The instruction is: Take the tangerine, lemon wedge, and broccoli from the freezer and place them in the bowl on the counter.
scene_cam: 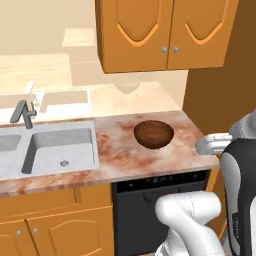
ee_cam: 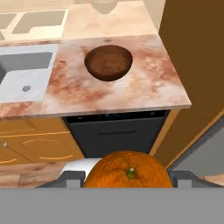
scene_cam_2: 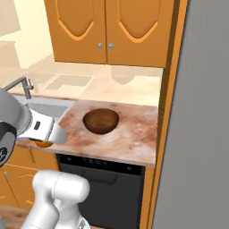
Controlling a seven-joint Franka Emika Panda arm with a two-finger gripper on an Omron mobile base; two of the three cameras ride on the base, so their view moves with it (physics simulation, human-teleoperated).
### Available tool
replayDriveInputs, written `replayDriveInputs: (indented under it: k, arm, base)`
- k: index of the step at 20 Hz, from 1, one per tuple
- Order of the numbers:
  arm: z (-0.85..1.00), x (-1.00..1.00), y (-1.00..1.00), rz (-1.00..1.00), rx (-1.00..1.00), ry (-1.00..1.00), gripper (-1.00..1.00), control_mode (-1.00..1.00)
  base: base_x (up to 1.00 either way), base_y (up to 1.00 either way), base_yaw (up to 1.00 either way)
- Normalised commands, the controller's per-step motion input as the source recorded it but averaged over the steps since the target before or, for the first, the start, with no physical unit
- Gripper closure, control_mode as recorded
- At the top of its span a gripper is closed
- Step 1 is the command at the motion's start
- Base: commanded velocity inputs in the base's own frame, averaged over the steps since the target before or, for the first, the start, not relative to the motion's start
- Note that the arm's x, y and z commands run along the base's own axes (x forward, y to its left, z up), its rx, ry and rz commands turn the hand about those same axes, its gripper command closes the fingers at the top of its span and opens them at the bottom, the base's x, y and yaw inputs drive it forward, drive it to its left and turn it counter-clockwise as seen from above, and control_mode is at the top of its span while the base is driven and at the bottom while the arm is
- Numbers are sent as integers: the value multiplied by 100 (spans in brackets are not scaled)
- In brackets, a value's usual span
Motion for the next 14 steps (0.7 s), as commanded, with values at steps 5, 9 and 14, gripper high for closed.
replayDriveInputs:
  k: [5, 9, 14]
  arm:
    - [0, 0, 0, 0, 0, 0, 100, 100]
    - [-1, 22, 4, 0, 0, 2, 100, -100]
    - [-24, 100, 19, 0, 0, 15, 100, -100]
  base:
    - [68, 0, 0]
    - [56, 0, 0]
    - [0, 0, 0]
